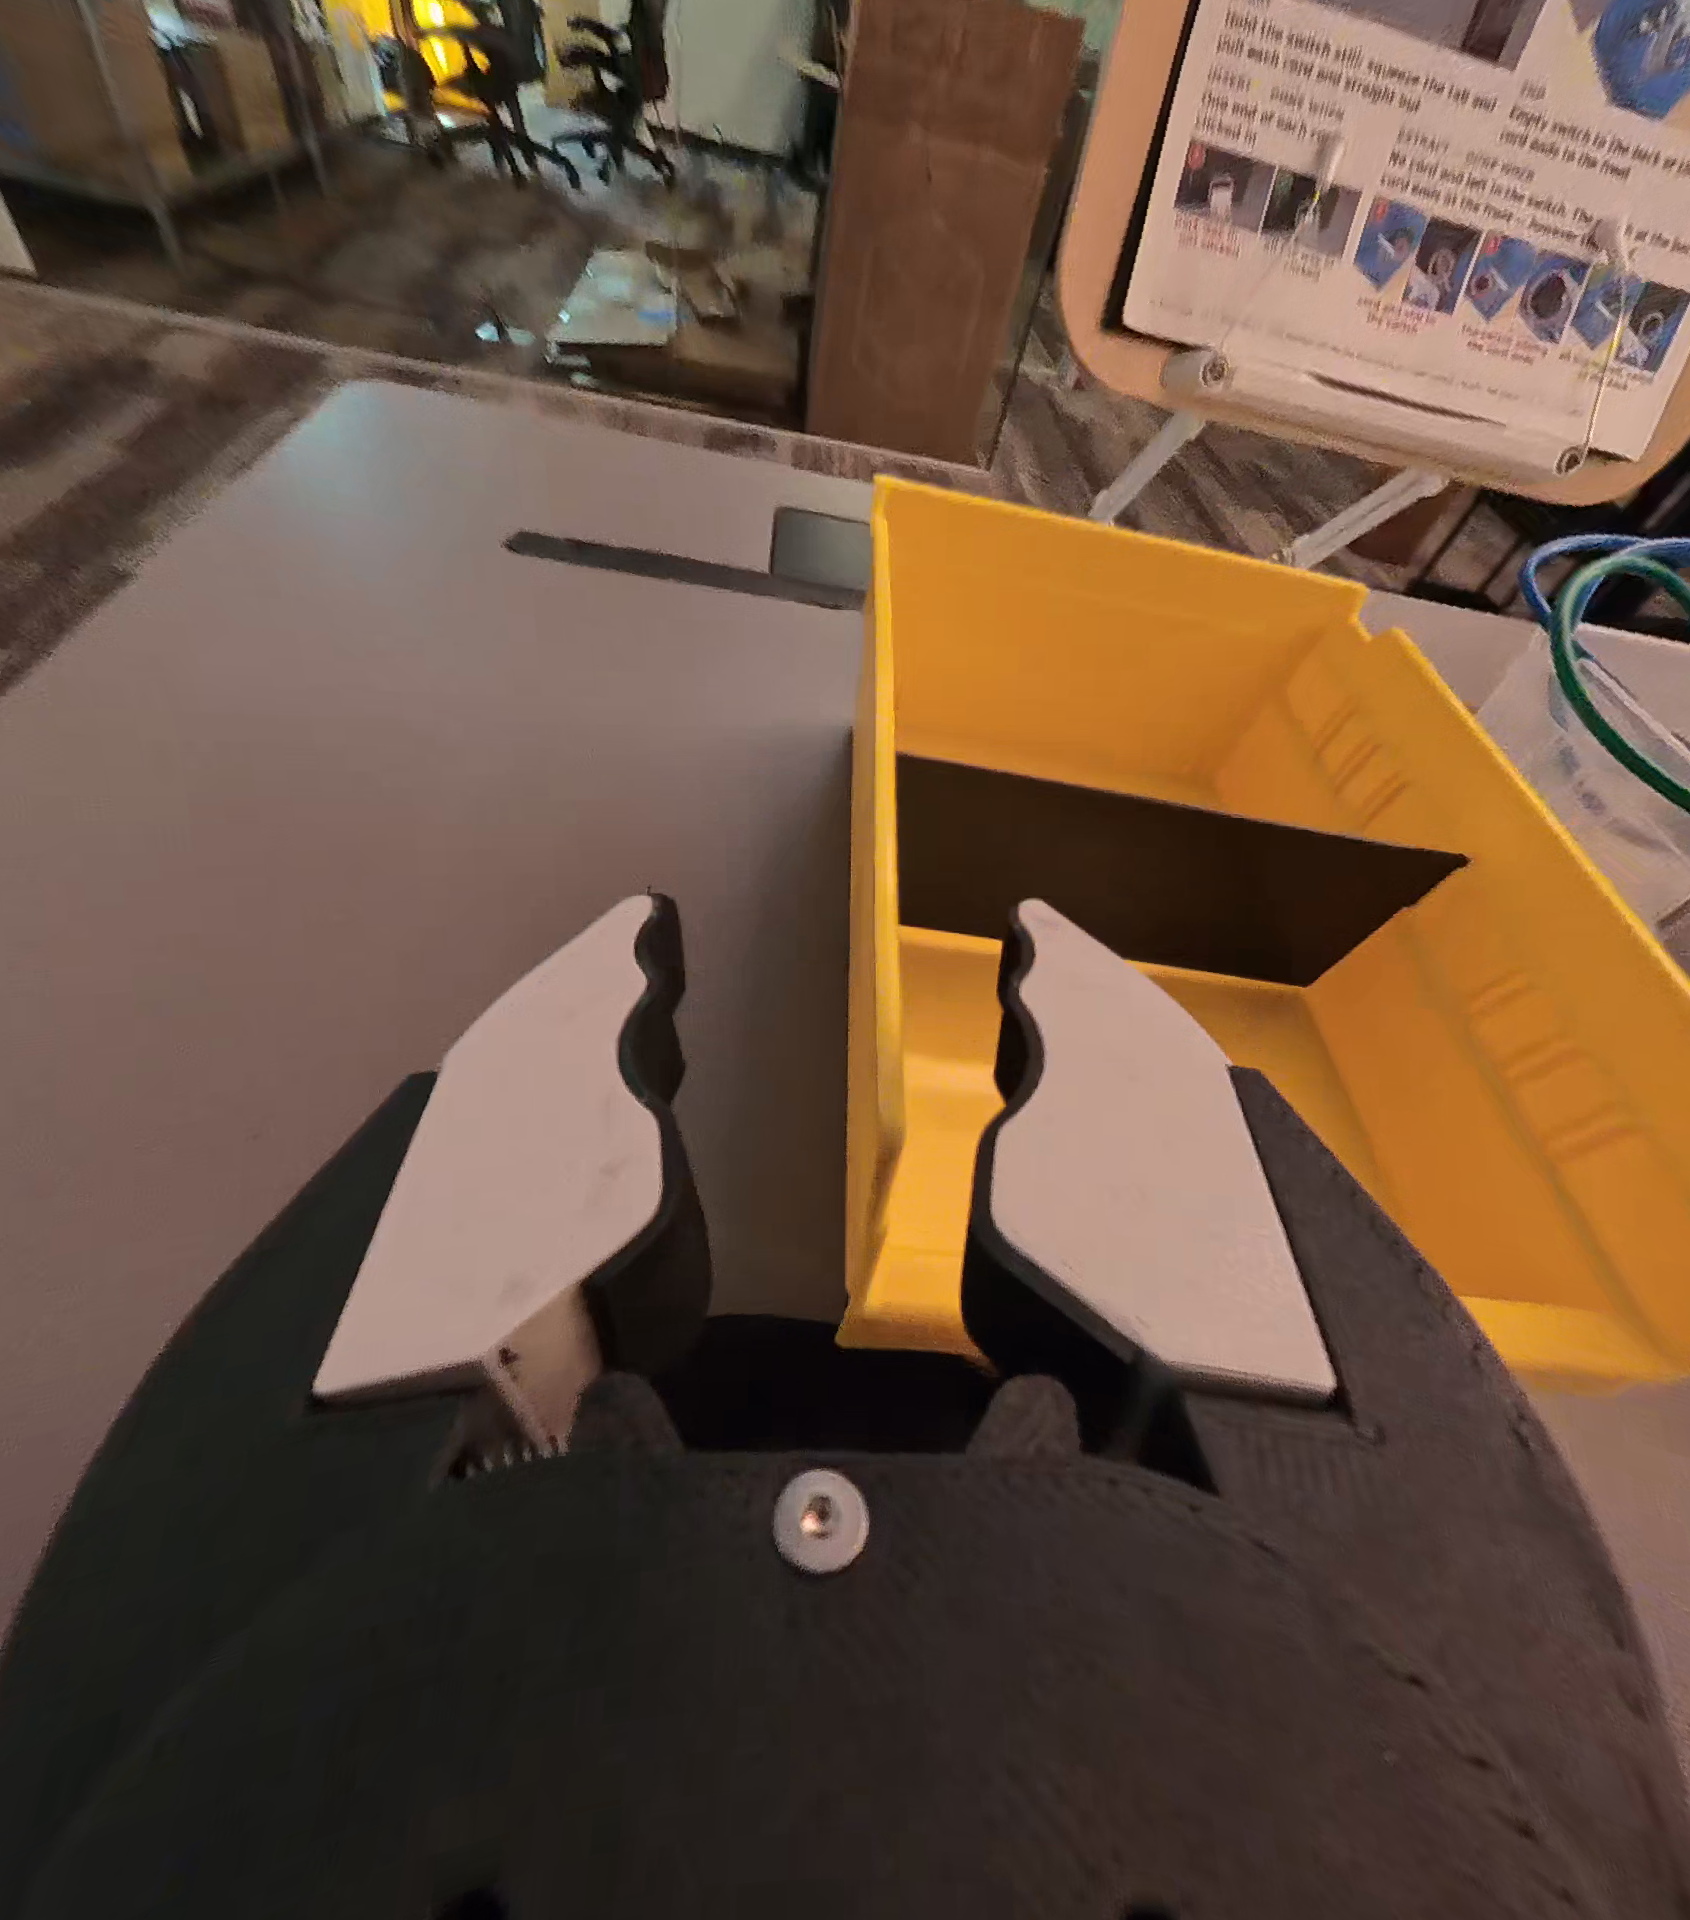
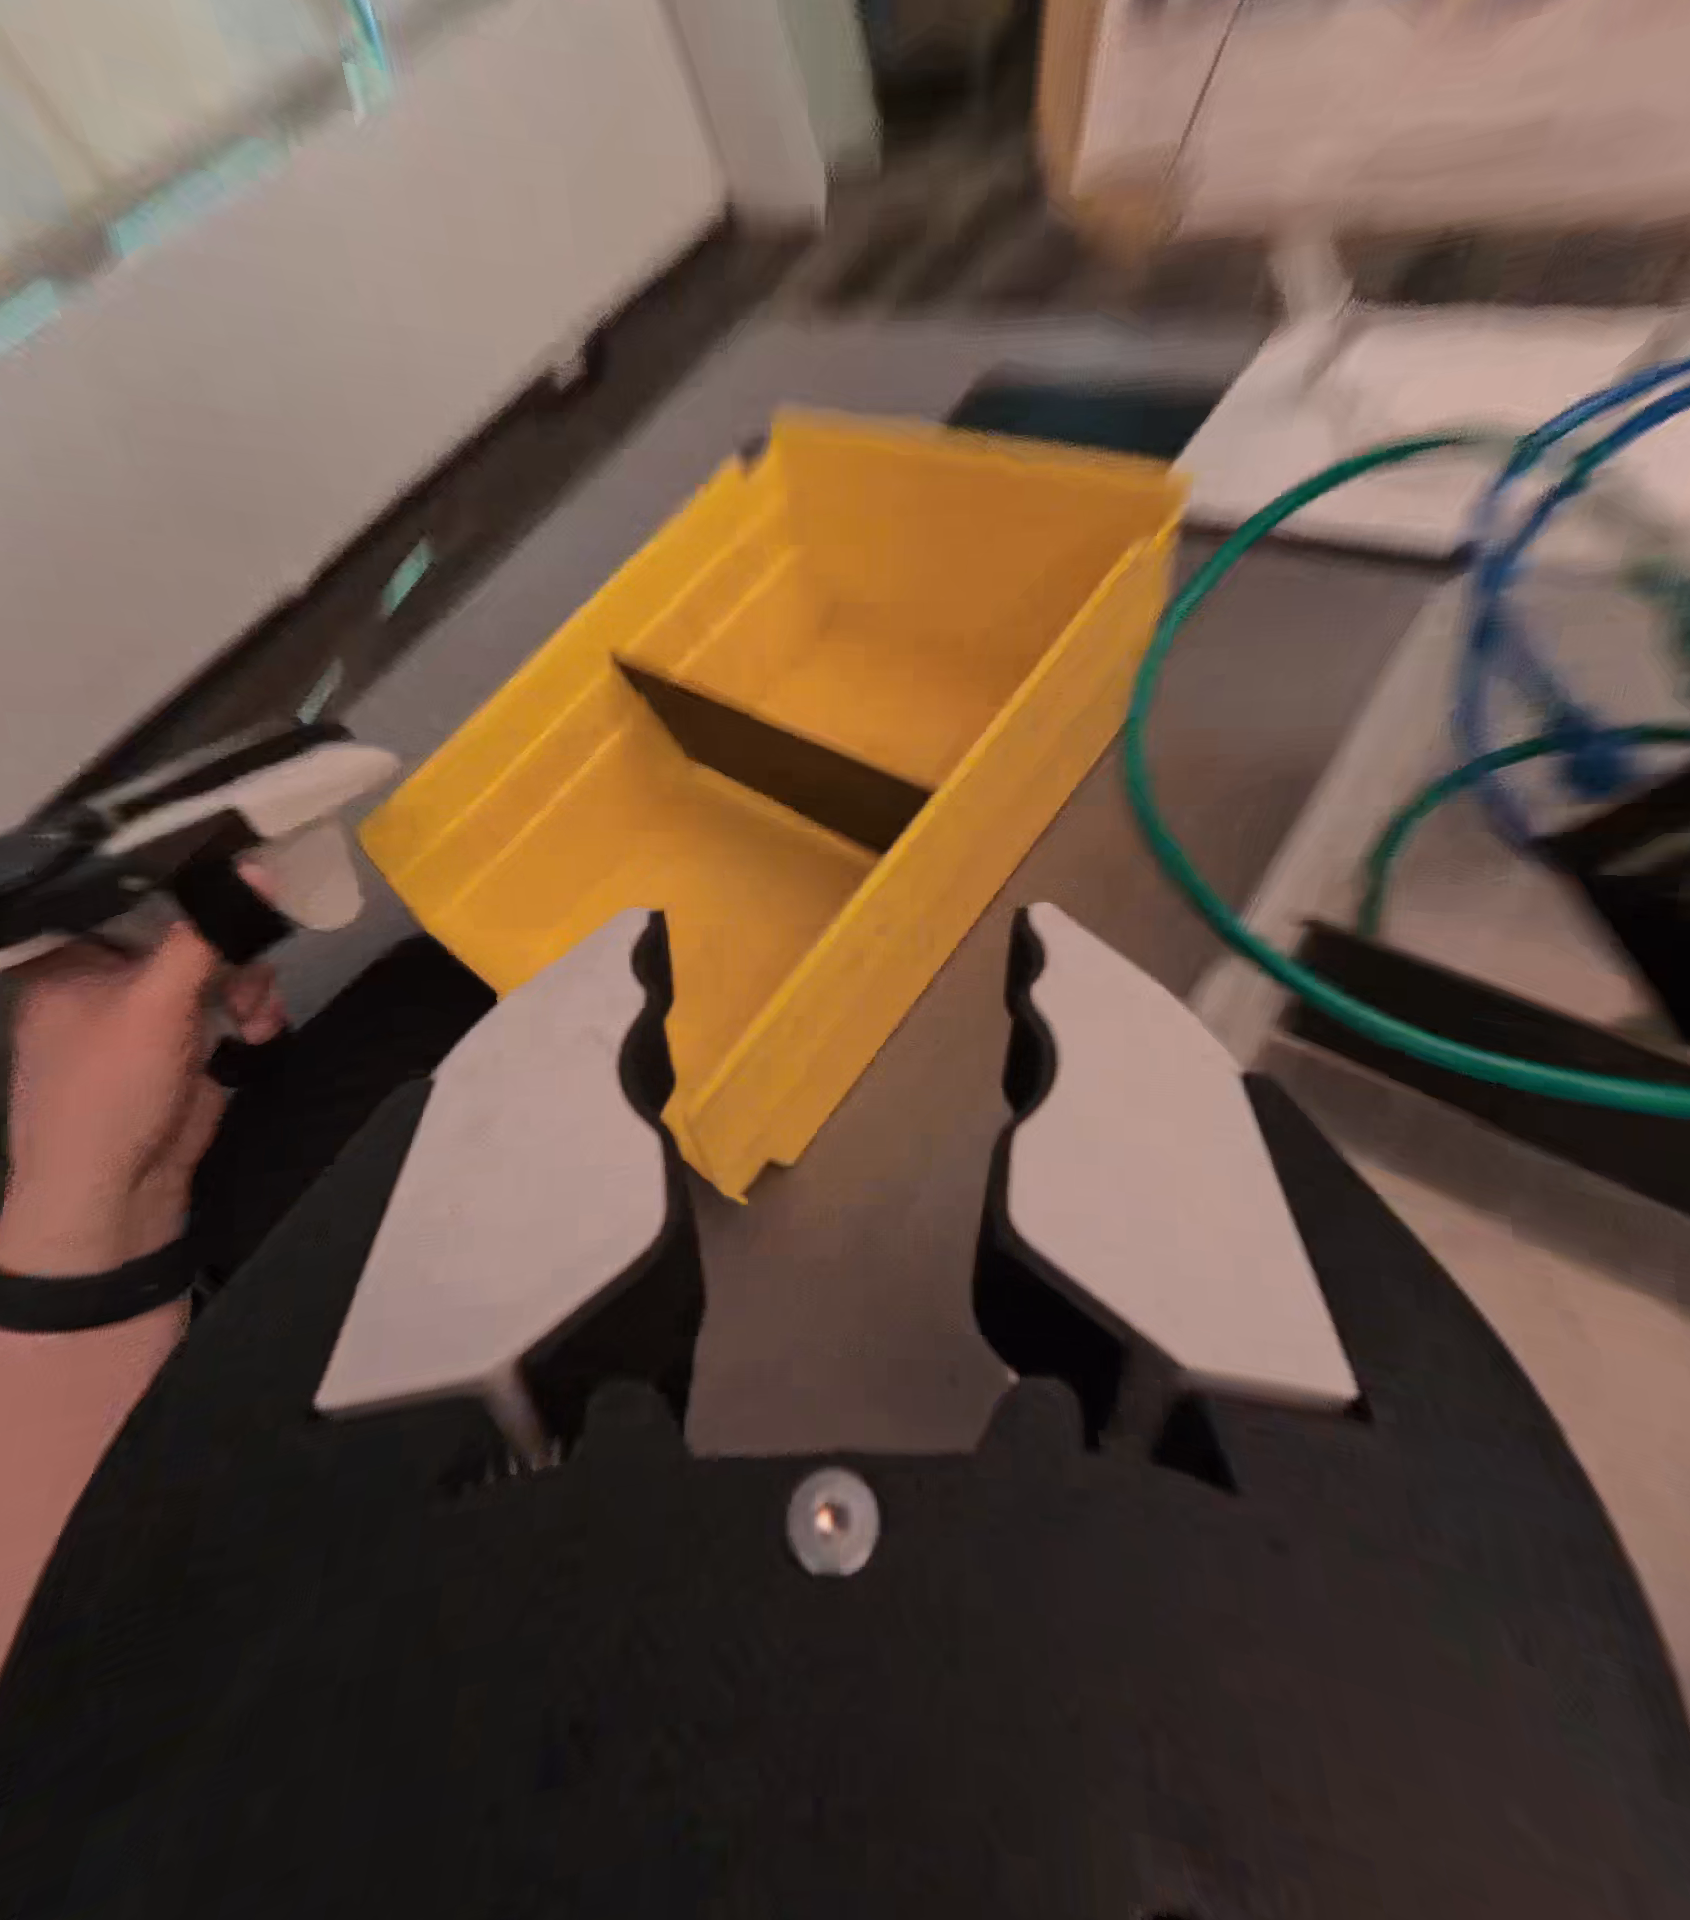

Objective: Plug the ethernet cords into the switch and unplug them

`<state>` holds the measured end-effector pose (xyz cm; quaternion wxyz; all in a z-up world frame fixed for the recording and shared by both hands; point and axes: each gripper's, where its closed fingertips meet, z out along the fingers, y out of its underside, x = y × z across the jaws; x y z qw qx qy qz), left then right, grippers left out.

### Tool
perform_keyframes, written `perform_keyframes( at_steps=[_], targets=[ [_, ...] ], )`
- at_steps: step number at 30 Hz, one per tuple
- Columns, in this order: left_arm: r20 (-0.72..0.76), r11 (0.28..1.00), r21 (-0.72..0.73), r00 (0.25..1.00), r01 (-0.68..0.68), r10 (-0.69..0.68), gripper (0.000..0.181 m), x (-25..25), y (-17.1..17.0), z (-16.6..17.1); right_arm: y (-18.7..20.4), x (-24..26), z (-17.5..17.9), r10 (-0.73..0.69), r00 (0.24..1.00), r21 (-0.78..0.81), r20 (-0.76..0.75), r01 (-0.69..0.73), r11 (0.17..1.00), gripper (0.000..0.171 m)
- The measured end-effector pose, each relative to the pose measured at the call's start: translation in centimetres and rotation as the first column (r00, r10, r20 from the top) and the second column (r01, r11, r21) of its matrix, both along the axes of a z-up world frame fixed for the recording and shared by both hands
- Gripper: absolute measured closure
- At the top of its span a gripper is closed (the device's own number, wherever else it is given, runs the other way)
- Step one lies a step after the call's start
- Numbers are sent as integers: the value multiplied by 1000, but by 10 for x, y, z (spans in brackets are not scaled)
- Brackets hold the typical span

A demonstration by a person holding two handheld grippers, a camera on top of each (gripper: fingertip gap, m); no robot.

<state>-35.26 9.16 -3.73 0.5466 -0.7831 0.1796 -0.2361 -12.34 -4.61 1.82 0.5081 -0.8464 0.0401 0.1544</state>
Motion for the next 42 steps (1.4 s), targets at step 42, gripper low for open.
perform_keyframes(
  at_steps=[42],
  targets=[
    [51, 686, -411, 766, 601, -641, 88, 231, -128, 20, -167, 253, 88, -277, 947, -654, -162, 107, 749, 166]
  ],
)
